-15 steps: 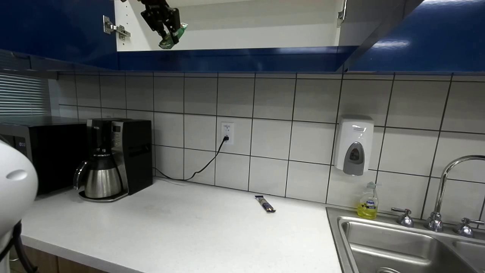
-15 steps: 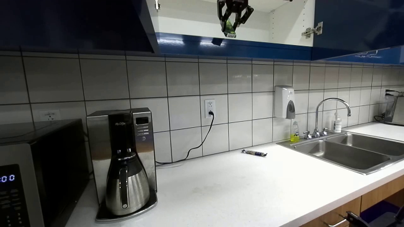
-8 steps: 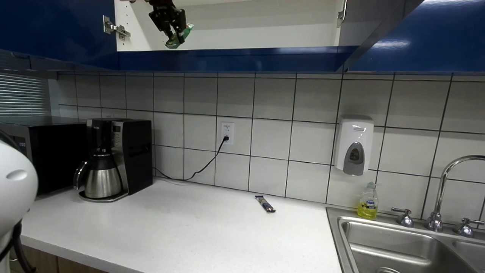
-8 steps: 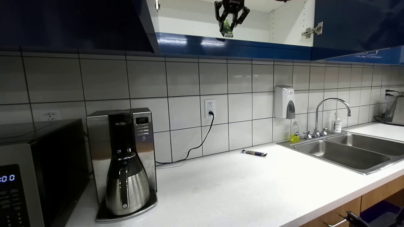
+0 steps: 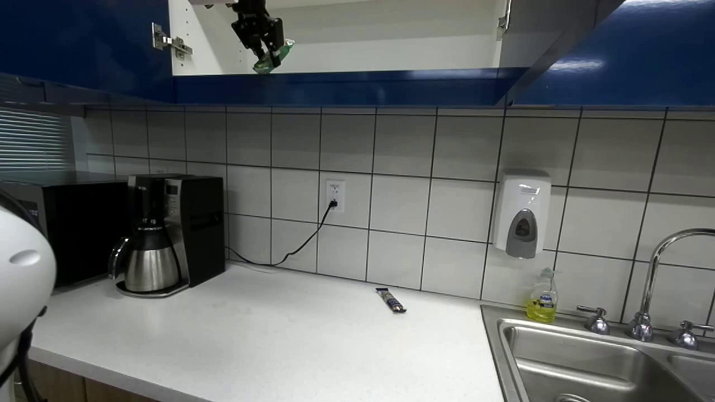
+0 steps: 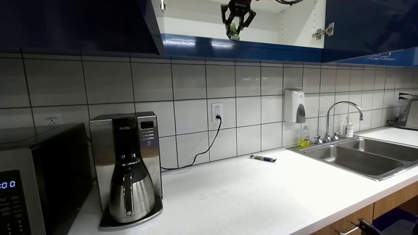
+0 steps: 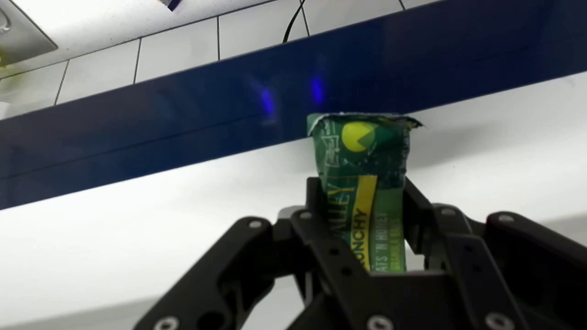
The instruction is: Put the green packet in the open upper cabinet.
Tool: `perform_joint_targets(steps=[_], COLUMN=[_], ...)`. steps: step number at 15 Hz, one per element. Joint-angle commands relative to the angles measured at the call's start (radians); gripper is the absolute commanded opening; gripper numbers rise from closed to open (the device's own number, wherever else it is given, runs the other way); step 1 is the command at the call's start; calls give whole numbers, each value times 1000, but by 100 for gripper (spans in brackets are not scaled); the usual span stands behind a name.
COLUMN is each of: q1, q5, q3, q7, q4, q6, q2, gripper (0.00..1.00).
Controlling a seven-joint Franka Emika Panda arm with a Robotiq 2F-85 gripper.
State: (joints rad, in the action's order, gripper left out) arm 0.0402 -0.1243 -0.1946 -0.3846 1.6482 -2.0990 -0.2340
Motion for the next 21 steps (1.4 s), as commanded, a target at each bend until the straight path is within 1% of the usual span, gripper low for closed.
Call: perform_joint_targets(steps=[1,5,6,7,8,12,13,14,19,20,21], q1=[-15,-20,-21,-21,-22,-31,-33,-36,-46,-31,-33], q5=[-31,-36,-39,-44,-50,-63,-60,-55,-40,-30,-26], q3=[12,23,25,27,30,43,48,52,62,49,50], q7=[-37,-41,-45,-49,-53,-67,-67,-64,-53,-47,-44], q4=[-90,-133,-143,-154,-164,-180,-179,-174,-123,-97,-80], q6=[56,77,82,89,93,86,83,82,61,50,43], q2=[54,87,95,104,112,135,135,132,89,70,56], gripper=[16,16,29,66,67,96,99,100,100,100,100])
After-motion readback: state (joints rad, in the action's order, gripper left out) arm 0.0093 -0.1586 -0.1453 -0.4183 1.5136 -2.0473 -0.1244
